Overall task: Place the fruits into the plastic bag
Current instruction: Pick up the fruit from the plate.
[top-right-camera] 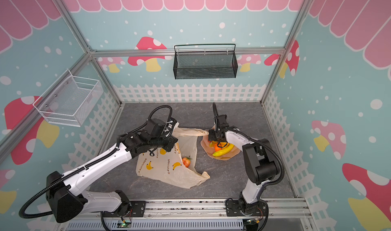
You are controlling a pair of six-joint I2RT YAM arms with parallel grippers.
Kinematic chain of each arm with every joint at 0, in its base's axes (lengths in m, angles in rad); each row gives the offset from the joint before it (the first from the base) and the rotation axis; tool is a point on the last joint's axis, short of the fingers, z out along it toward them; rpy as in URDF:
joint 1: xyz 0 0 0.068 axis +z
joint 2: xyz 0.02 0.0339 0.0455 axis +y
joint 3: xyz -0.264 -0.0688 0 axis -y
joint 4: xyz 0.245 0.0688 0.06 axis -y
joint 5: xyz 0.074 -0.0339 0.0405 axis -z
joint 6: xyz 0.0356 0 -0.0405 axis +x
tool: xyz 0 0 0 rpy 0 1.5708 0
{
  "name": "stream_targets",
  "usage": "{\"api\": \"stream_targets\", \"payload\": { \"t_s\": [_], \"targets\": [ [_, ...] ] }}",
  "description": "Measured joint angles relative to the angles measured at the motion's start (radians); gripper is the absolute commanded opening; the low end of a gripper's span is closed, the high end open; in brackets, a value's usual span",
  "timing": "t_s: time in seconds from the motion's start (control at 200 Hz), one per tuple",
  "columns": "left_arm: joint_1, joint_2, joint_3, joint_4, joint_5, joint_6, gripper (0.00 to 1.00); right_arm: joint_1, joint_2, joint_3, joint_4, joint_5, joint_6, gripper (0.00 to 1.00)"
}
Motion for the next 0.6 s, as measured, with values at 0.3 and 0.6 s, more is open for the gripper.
{"api": "stream_targets", "payload": {
  "t_s": [0.3, 0.6],
  "targets": [
    [0.000, 0.000, 0.000, 0.000, 0.000, -0.004, 0.00, 0.000, 0.002, 0.000, 0.014, 0.000, 0.006, 0.53],
    [0.000, 0.000, 0.000, 0.000, 0.000, -0.007, 0.00, -0.001, -0.032, -0.003, 0.015, -0.001, 0.001, 0.43]
  ]
}}
